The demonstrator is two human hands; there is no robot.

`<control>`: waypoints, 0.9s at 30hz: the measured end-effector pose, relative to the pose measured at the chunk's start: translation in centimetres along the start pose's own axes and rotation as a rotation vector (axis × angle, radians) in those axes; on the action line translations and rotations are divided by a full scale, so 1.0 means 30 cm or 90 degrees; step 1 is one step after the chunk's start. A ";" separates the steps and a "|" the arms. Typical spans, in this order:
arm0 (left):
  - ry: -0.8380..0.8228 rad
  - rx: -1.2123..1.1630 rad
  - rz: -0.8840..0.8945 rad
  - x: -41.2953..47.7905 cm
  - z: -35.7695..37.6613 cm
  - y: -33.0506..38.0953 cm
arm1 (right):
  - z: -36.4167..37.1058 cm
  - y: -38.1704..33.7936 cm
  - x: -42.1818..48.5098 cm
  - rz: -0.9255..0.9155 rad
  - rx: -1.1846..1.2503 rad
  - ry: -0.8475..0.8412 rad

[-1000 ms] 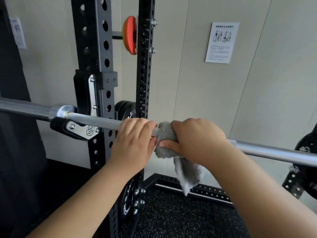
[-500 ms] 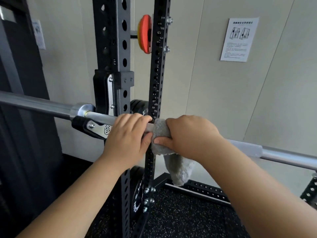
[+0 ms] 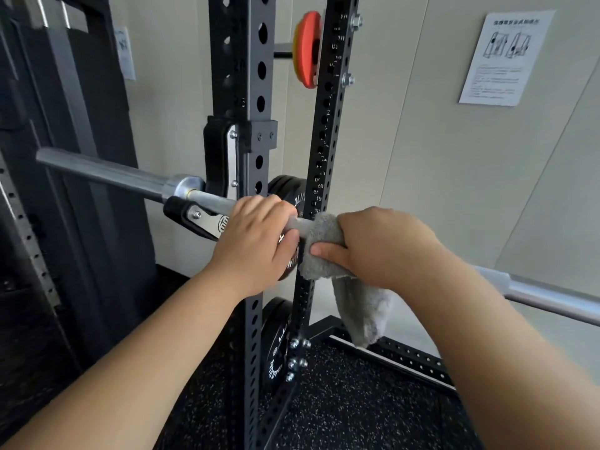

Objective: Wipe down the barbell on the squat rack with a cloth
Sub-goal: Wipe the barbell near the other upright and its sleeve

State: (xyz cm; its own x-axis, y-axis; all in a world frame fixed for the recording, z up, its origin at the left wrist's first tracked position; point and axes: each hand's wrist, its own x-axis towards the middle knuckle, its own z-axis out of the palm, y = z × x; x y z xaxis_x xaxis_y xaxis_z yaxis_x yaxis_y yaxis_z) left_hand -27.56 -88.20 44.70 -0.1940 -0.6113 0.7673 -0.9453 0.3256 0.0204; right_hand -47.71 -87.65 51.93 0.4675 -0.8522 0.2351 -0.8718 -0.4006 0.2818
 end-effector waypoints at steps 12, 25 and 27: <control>-0.097 -0.011 -0.041 -0.022 -0.057 -0.019 | 0.053 0.033 -0.098 0.011 -0.060 0.120; -0.088 0.116 0.003 -0.006 -0.169 -0.283 | 0.013 -0.209 0.130 -0.013 -0.017 0.080; -0.059 0.055 -0.010 -0.004 -0.211 -0.370 | -0.003 -0.165 0.093 0.021 -0.002 0.047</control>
State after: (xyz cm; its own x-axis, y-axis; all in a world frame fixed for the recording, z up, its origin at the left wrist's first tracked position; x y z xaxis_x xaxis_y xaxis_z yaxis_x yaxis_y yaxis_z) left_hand -15.39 -87.18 48.45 -0.1991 -0.6805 0.7051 -0.9665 0.2551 -0.0267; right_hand -42.06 -88.02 51.28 0.4486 -0.8374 0.3124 -0.8864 -0.3721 0.2755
